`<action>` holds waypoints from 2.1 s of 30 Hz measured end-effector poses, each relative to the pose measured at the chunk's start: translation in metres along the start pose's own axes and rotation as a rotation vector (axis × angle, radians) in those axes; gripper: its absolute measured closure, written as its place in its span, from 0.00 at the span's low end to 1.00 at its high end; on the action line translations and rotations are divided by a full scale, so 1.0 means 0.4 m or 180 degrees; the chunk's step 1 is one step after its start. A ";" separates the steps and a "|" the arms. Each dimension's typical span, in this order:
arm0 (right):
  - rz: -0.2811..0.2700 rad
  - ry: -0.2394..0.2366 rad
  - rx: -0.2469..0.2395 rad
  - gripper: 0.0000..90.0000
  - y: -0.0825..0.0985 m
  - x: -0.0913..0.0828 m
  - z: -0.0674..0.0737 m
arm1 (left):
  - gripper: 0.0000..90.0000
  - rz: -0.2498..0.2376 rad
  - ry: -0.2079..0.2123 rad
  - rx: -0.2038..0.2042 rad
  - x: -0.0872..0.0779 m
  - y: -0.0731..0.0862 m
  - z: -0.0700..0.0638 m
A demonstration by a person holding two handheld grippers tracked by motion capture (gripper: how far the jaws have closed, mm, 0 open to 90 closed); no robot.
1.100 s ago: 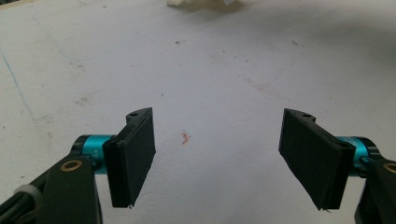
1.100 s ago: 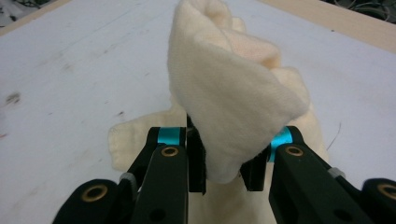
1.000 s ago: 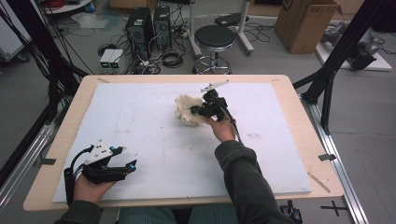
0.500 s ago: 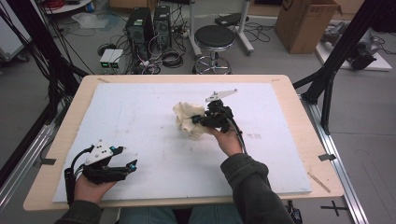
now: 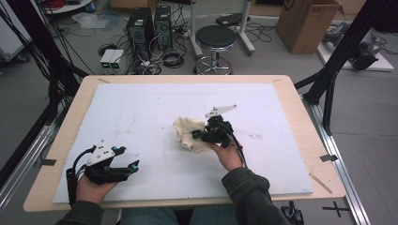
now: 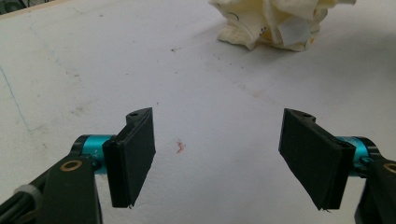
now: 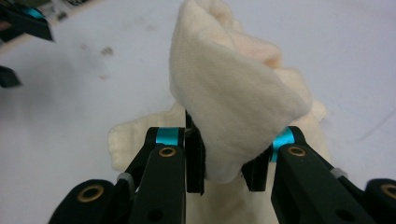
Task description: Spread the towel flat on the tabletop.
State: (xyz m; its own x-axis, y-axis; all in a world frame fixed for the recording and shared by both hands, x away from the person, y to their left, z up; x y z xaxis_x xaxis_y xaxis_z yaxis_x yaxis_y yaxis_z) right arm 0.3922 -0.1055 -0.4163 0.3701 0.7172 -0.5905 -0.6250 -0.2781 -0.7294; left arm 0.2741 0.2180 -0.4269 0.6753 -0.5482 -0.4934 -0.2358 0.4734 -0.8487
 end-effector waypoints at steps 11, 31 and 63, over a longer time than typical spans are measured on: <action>0.0023 0.0159 0.0179 0.58 0.035 0.009 -0.052 | 0.30 0.0001 0.0058 -0.0007 0.017 -0.004 -0.003; 0.0001 0.0157 -0.0096 0.49 0.122 -0.098 -0.068 | 0.30 0.0038 0.0096 0.0011 0.034 -0.011 -0.008; 0.0274 0.0321 -0.0311 0.97 0.220 -0.247 -0.118 | 0.32 -0.0063 0.0300 0.0070 0.070 -0.060 -0.049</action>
State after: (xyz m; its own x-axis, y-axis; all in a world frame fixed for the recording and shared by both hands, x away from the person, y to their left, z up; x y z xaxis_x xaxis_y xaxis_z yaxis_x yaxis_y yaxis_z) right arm 0.3330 -0.2309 -0.4383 0.3883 0.6216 -0.6804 -0.5893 -0.4002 -0.7019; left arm 0.2850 0.1779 -0.4242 0.6107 -0.6195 -0.4933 -0.2070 0.4764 -0.8545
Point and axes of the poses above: each handheld gripper's, and its own axes: x roughly forward along the jaws, y roughly out of its underside, z roughly to its left, the point moved 3 cm from there along x, roughly forward along the jaws, and after that the axes turned 12 degrees about x, right-handed, at the moved point
